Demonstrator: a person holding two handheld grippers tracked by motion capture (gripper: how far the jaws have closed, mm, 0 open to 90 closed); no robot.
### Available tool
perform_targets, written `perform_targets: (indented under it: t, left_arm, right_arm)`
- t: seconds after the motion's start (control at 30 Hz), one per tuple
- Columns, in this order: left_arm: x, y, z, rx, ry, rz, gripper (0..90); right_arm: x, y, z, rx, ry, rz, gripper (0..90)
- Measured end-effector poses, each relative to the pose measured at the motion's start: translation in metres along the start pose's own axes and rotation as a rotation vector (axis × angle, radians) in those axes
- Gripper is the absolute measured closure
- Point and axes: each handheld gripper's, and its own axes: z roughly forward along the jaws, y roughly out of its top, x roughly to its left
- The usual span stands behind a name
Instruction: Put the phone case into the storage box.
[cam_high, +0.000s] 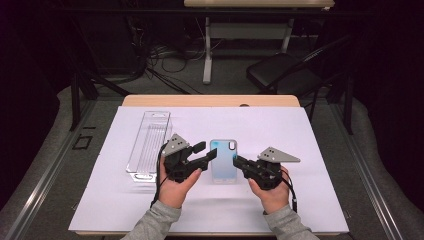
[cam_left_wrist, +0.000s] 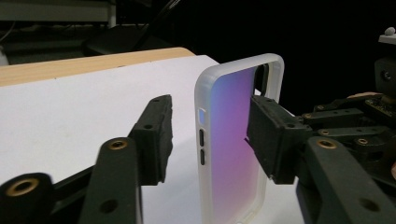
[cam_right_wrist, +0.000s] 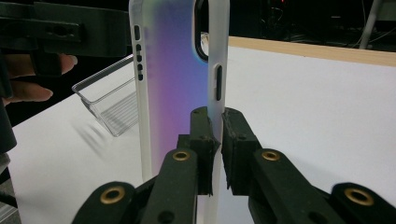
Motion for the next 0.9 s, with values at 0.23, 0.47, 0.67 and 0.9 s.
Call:
perform_targets:
  t: [0.23,0.47,0.67,0.9]
  left_arm:
    - [-0.0004,0.0013,0.0036,0.003,-0.003,-0.009,56.8]
    - [-0.0007,0.0018,0.0046,0.006,-0.012,-0.022,63.6]
    - [-0.0005,0.0018,0.0056,0.006,-0.009,-0.034,67.7]
    - [0.0005,0.0013,0.0054,0.008,0.004,-0.037,73.1]
  right_arm:
    - [0.0001,-0.0003,0.0004,0.001,0.000,-0.004,83.6]
    - [0.0003,-0.0004,0.0002,0.000,0.003,-0.006,83.6]
    - [0.0013,-0.0007,0.0005,0.002,0.004,-0.001,83.6]
    - [0.0013,-0.0009,0.0007,0.000,0.006,0.001,83.6]
